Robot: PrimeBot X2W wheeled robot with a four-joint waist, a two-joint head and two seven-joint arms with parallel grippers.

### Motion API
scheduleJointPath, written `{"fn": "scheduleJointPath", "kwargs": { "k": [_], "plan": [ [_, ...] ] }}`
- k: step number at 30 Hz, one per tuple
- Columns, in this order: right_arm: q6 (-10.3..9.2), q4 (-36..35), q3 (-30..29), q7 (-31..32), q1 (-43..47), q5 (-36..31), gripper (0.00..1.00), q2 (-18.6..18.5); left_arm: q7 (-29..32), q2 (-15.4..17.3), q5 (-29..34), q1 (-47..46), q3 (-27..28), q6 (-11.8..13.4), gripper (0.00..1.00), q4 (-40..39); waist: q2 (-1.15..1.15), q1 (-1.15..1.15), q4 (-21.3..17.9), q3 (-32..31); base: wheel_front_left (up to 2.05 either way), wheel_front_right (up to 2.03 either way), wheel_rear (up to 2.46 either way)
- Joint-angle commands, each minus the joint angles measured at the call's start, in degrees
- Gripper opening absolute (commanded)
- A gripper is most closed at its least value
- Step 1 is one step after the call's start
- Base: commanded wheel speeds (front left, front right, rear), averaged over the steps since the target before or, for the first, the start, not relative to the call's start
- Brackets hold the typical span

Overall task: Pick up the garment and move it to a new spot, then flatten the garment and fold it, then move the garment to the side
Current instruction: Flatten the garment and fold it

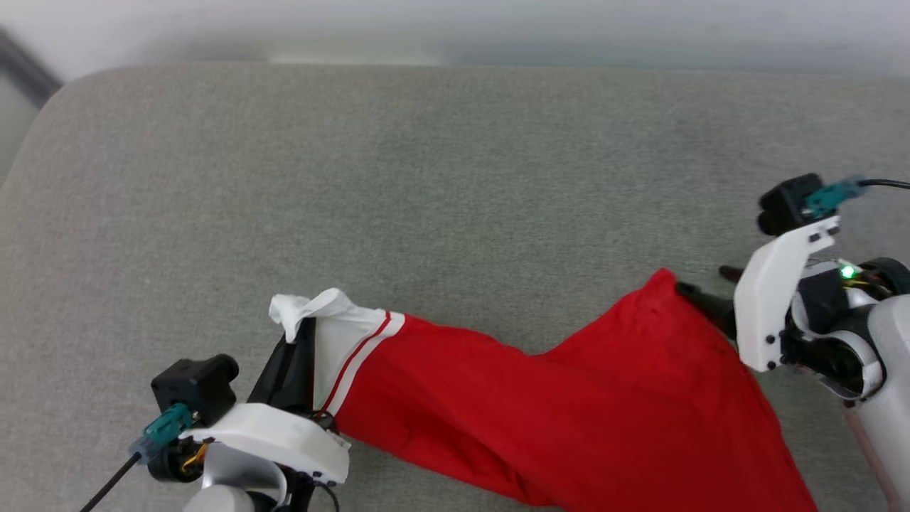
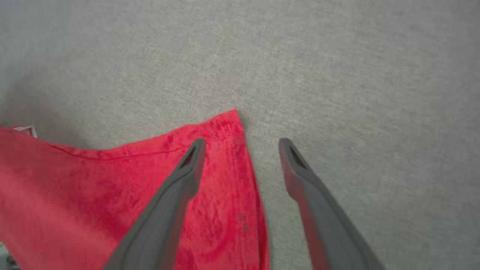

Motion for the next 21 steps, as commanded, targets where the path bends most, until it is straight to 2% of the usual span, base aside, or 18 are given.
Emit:
{"fn": "scheduleJointPath", "kwargs": {
  "k": [1, 11, 12, 13, 14, 16, 21],
  "plan": [
    [-0.02, 0.6, 2.0, 2.2, -1.6, 0.8, 1.0, -0.7, -0.5, -0.5, 0.5, -1.6, -0.3, -0.6, 0.0, 0.3, 0.0, -0.01, 1.9, 2.0, 0.0, 0.0, 0.0],
    [-0.03, 10.5, 11.3, 7.2, -3.1, 6.1, 1.0, -0.7, -1.9, -2.5, 0.4, -4.9, -1.6, -2.7, 0.0, 3.5, 0.0, -0.01, 3.8, 5.1, 0.0, 0.0, 0.0],
    [-0.05, 11.3, 11.9, 7.8, -3.0, 6.7, 0.87, -0.7, -2.1, -2.6, 0.3, -4.8, -1.7, -2.8, 0.0, 3.7, 0.0, -0.01, 3.7, 5.1, 0.0, 0.0, 0.0],
    [-0.05, 11.7, 12.5, 8.0, -3.1, 7.0, 0.34, -0.6, -2.2, -2.6, 0.1, -4.8, -1.7, -3.0, 0.0, 4.0, 0.0, -0.01, 3.5, 5.1, 0.0, 0.0, 0.0],
    [-0.04, 12.2, 12.7, 8.0, -3.1, 7.8, 0.0, -0.5, -2.4, -2.7, -0.1, -4.7, -1.7, -3.3, 0.0, 4.2, 0.0, -0.01, 3.4, 4.8, 0.0, 0.0, 0.0],
    [-0.01, 12.5, 13.7, 8.3, -3.2, 8.7, 0.0, 0.1, -2.4, -2.7, -0.3, -4.5, -1.5, -3.4, 0.0, 5.1, 0.0, -0.01, 2.8, 4.2, 0.0, 0.0, 0.0],
    [-0.02, 13.1, 13.6, 4.1, -6.6, 8.3, 0.0, 0.1, -2.6, -1.7, -0.6, -5.5, -0.4, -3.7, 0.0, 6.8, 0.0, -0.01, 0.9, 1.3, 0.0, 0.0, 0.0]
  ]
}}
